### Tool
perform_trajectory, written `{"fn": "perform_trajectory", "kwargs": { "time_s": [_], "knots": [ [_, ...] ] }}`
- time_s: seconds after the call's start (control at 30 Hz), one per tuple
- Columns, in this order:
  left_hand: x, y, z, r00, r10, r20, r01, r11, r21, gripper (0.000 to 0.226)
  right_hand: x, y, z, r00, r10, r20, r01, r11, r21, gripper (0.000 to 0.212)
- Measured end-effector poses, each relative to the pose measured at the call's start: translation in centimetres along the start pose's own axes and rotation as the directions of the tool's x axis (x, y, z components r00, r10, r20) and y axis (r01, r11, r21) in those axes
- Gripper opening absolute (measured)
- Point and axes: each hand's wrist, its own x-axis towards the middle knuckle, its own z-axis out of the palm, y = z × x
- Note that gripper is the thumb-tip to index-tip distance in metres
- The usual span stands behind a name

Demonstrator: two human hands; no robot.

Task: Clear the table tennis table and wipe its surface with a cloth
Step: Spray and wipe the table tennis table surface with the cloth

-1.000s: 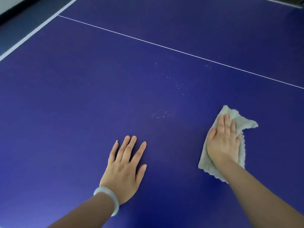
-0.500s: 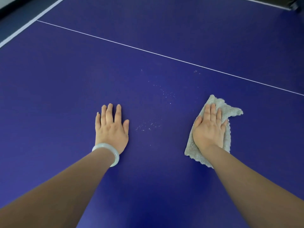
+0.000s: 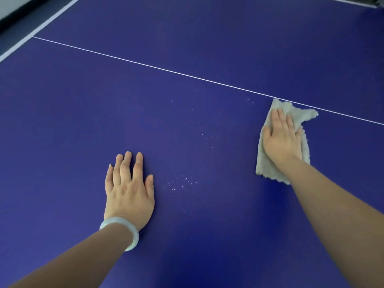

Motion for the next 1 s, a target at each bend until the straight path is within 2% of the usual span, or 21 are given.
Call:
{"fn": "perform_trajectory", "kwargs": {
  "time_s": [0.1, 0.2, 0.27, 0.33, 0.37, 0.4, 0.5, 0.57, 0.6, 0.63, 0.7, 0.73, 0.77, 0.8, 0.9, 1.0],
  "knots": [
    [0.2, 0.1, 0.0, 1.0, -0.008, 0.014, 0.008, 1.0, 0.003, 0.059, 4.7, -2.9, 0.4, 0.997, -0.062, 0.049, 0.062, 0.998, -0.002, 0.056],
    [0.2, 0.1, 0.0, 1.0, -0.006, 0.02, 0.006, 1.0, 0.009, 0.061, 4.9, -7.1, 0.6, 0.947, -0.297, 0.121, 0.303, 0.952, -0.035, 0.054],
    [0.1, -0.1, 0.0, 1.0, -0.004, 0.021, 0.003, 1.0, 0.018, 0.065, 2.1, -8.4, 0.8, 0.829, -0.527, 0.185, 0.54, 0.841, -0.024, 0.053],
    [0.1, -0.2, 0.0, 1.0, -0.004, 0.025, 0.003, 1.0, 0.021, 0.066, -0.7, -7.2, 0.7, 0.704, -0.677, 0.216, 0.69, 0.724, 0.021, 0.053],
    [0.1, -0.1, -0.1, 1.0, -0.005, 0.026, 0.005, 1.0, 0.022, 0.066, -1.1, -5.9, 0.4, 0.694, -0.688, 0.213, 0.703, 0.711, 0.009, 0.053],
    [0.1, -0.1, -0.1, 1.0, -0.005, 0.026, 0.004, 1.0, 0.024, 0.066, -0.8, -4.7, 0.1, 0.736, -0.648, 0.195, 0.664, 0.748, -0.018, 0.053],
    [0.1, 0.1, 0.0, 1.0, -0.004, 0.03, 0.003, 0.999, 0.032, 0.065, 1.8, -2.9, 0.0, 0.941, -0.322, 0.103, 0.33, 0.941, -0.07, 0.053],
    [0.1, 0.1, 0.0, 0.999, -0.005, 0.034, 0.004, 0.999, 0.036, 0.066, 2.3, -4.9, 0.8, 0.978, -0.191, 0.08, 0.197, 0.978, -0.066, 0.054],
    [0.1, 0.0, -0.1, 0.999, -0.007, 0.036, 0.006, 0.999, 0.04, 0.066, 1.9, -6.7, 1.1, 0.973, -0.219, 0.073, 0.224, 0.973, -0.059, 0.054],
    [0.1, 0.1, -0.1, 0.999, -0.007, 0.039, 0.006, 0.999, 0.043, 0.066, 1.2, -8.3, 1.5, 0.947, -0.31, 0.078, 0.314, 0.948, -0.05, 0.055],
    [0.1, 0.2, -0.2, 0.999, -0.004, 0.035, 0.003, 0.999, 0.043, 0.065, -0.8, -10.6, 2.0, 0.807, -0.57, 0.154, 0.579, 0.815, -0.016, 0.054],
    [0.2, 0.1, -0.2, 0.999, -0.004, 0.036, 0.003, 0.999, 0.043, 0.065, -1.4, -11.0, 2.1, 0.732, -0.652, 0.195, 0.664, 0.748, 0.007, 0.053],
    [0.2, 0.1, -0.2, 0.999, -0.004, 0.041, 0.002, 0.999, 0.044, 0.065, -1.4, -10.7, 2.0, 0.702, -0.681, 0.21, 0.691, 0.722, 0.031, 0.053],
    [0.2, 0.1, -0.2, 0.999, -0.005, 0.043, 0.003, 0.999, 0.045, 0.065, -0.7, -10.2, 1.8, 0.725, -0.661, 0.195, 0.668, 0.743, 0.04, 0.053],
    [0.2, 0.2, -0.2, 0.999, -0.007, 0.042, 0.005, 0.999, 0.04, 0.064, 3.5, -9.6, 1.7, 0.863, -0.489, 0.125, 0.49, 0.871, 0.025, 0.055],
    [0.2, 0.0, -0.1, 0.999, -0.002, 0.039, 0.0, 0.999, 0.05, 0.064, 7.3, -13.0, 2.0, 0.879, -0.455, 0.142, 0.458, 0.889, 0.017, 0.055]
  ]
}}
